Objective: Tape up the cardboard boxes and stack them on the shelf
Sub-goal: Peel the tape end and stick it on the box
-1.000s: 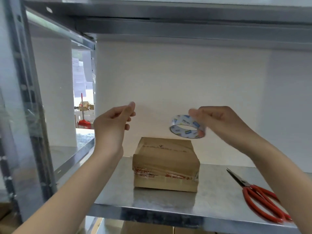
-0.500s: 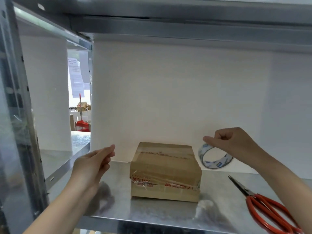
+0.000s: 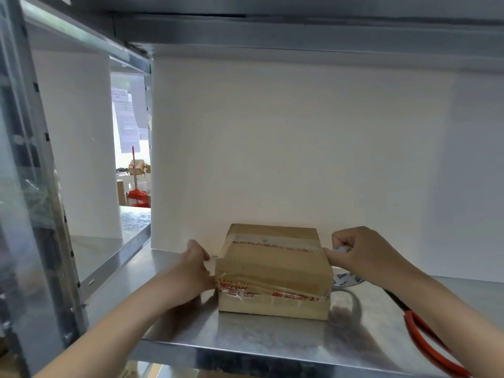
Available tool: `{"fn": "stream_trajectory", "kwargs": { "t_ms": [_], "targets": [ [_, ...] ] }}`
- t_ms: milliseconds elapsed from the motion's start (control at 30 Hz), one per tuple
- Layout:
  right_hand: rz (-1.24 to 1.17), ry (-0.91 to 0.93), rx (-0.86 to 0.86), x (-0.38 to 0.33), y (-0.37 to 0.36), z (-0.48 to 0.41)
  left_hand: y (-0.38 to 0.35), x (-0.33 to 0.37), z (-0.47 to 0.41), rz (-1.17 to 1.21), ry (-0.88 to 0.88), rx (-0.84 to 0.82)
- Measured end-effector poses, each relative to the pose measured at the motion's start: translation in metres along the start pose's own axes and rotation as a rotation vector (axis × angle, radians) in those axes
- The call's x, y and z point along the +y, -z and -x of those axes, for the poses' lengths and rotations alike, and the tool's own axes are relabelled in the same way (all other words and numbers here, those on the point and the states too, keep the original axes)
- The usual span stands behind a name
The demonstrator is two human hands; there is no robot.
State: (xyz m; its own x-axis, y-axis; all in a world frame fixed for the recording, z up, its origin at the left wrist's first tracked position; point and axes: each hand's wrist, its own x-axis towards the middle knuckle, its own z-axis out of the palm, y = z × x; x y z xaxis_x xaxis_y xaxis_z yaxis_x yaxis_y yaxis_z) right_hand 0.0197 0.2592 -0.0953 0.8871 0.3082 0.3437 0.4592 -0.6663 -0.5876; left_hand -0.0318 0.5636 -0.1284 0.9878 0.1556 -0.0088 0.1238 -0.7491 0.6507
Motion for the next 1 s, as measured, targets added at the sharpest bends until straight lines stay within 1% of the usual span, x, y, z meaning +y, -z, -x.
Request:
{"fn": "stream_trajectory", "kwargs": {
  "t_ms": [33,100,133,167,200,233,267,300,333,367,400,433,467,500,600,667,700,767,833,900,933,1000],
  "targets": [
    [-0.007,-0.002,-0.001,0.000,0.001,0.001,-0.003,-0.002,-0.002,-0.029,-0.045,-0.059],
    [0.015,0.010,-0.002,0.000,0.001,0.003,-0.003,-0.004,-0.003,-0.210,-0.153,-0.078],
    [0.038,0.021,0.000,0.000,0.002,0.004,0.000,-0.003,-0.007,-0.268,-0.191,-0.010],
    [0.057,0.031,0.003,0.000,0.001,0.005,0.008,0.004,-0.009,-0.269,-0.214,0.108],
    [0.068,0.038,0.008,0.000,0.001,0.005,0.018,0.017,-0.009,-0.198,-0.249,0.269],
    [0.066,0.038,0.011,0.000,0.001,0.006,0.027,0.030,-0.008,-0.086,-0.304,0.397],
    [0.060,0.036,0.013,0.001,0.002,0.006,0.034,0.046,-0.005,0.008,-0.396,0.427],
    [0.057,0.033,0.013,0.001,0.002,0.006,0.035,0.063,0.000,0.051,-0.463,0.319],
    [0.060,0.031,0.009,0.000,0.003,0.006,0.032,0.078,0.004,0.009,-0.505,0.135],
    [0.062,0.032,0.003,0.001,0.003,0.006,0.024,0.090,0.008,-0.128,-0.523,-0.055],
    [0.057,0.034,-0.003,0.002,0.003,0.007,0.014,0.098,0.011,-0.310,-0.531,-0.196],
    [0.046,0.035,-0.002,0.003,0.002,0.008,0.005,0.101,0.011,-0.468,-0.532,-0.276],
    [0.034,0.032,0.006,0.005,0.001,0.009,0.001,0.101,0.006,-0.558,-0.531,-0.316],
    [0.027,0.026,0.016,0.006,0.002,0.011,0.002,0.102,0.003,-0.587,-0.529,-0.345],
    [0.036,0.015,0.030,0.008,0.001,0.014,0.014,0.109,0.002,-0.636,-0.490,-0.454],
    [0.030,0.006,0.012,0.007,0.001,0.016,0.015,0.111,0.004,-0.643,-0.488,-0.480],
    [0.003,-0.009,-0.006,0.006,0.003,0.016,0.013,0.111,0.006,-0.606,-0.510,-0.453],
    [-0.112,-0.048,-0.012,0.001,0.013,0.015,0.009,0.105,0.010,-0.437,-0.561,-0.332],
    [-0.312,-0.042,0.094,-0.008,0.035,0.015,0.008,0.093,0.010,-0.177,-0.605,-0.209],
    [-0.539,0.006,0.238,-0.022,0.055,0.011,0.005,0.082,0.014,0.172,-0.627,-0.175],
    [-0.609,0.029,0.277,-0.030,0.060,0.007,0.000,0.077,0.019,0.329,-0.632,-0.171],
    [-0.731,0.085,0.267,-0.047,0.057,-0.002,-0.012,0.069,0.026,0.525,-0.636,-0.137]
  ]
}}
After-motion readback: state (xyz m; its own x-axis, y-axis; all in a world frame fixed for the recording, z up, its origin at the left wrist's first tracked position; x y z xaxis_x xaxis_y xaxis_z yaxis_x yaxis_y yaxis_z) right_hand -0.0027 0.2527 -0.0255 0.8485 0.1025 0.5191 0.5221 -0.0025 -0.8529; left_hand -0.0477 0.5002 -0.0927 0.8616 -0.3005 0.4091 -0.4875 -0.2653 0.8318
